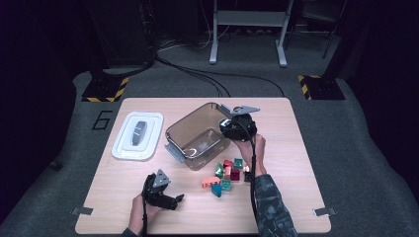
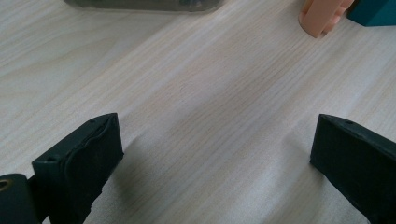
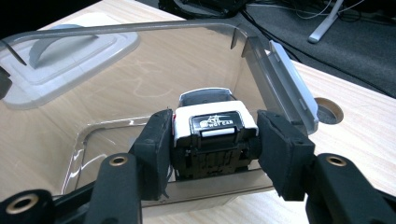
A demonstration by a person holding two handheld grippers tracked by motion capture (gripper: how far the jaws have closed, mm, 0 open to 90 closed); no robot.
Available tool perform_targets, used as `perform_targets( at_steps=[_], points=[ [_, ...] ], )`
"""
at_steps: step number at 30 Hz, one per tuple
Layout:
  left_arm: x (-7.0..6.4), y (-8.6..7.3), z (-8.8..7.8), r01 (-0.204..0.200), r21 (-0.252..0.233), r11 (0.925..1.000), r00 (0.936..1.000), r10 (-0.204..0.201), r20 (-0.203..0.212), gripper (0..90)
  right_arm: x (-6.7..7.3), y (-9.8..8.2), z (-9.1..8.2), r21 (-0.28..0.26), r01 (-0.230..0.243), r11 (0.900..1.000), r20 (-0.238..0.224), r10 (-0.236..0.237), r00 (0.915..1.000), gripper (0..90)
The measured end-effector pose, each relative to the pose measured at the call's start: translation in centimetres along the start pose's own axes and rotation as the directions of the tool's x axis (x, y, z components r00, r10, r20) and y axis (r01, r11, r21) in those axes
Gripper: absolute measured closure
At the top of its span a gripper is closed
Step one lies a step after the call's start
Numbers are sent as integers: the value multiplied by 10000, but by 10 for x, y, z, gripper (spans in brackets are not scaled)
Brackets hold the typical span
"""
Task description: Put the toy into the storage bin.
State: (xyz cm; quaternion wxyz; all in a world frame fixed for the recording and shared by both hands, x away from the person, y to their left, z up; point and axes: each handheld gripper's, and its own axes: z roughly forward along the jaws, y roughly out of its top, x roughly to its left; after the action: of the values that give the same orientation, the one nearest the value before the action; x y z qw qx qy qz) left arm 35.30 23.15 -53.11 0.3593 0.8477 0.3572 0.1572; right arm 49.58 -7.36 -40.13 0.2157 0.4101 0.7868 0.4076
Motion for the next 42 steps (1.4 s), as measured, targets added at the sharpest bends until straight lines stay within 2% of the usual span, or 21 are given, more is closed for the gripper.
perform_targets(
  at_steps=[13,20,27,34,36,42],
  points=[
    [0,0,0,-1,1,10000,10000,1,0,22,1,-3,2,381,280,9989,58,-282,9996,461],
    [0,0,0,-16,4,10000,10000,16,-14,23,0,-3,-5,276,138,9995,24,-139,9999,376],
    [0,0,0,-12,2,10000,10000,12,-15,22,-1,-7,-26,-307,11,9995,-17,-12,10000,226],
    [0,0,0,-12,4,10000,10000,12,-16,22,1,-18,-42,-253,-12,9997,-84,10,10000,150],
    [0,0,0,-13,3,10000,10000,13,-15,22,2,-25,-47,-207,-62,9998,-126,59,9999,140],
    [0,0,0,-17,6,10000,10000,17,-19,22,5,-49,-61,-9,-111,9999,133,111,9998,115]
  ],
)
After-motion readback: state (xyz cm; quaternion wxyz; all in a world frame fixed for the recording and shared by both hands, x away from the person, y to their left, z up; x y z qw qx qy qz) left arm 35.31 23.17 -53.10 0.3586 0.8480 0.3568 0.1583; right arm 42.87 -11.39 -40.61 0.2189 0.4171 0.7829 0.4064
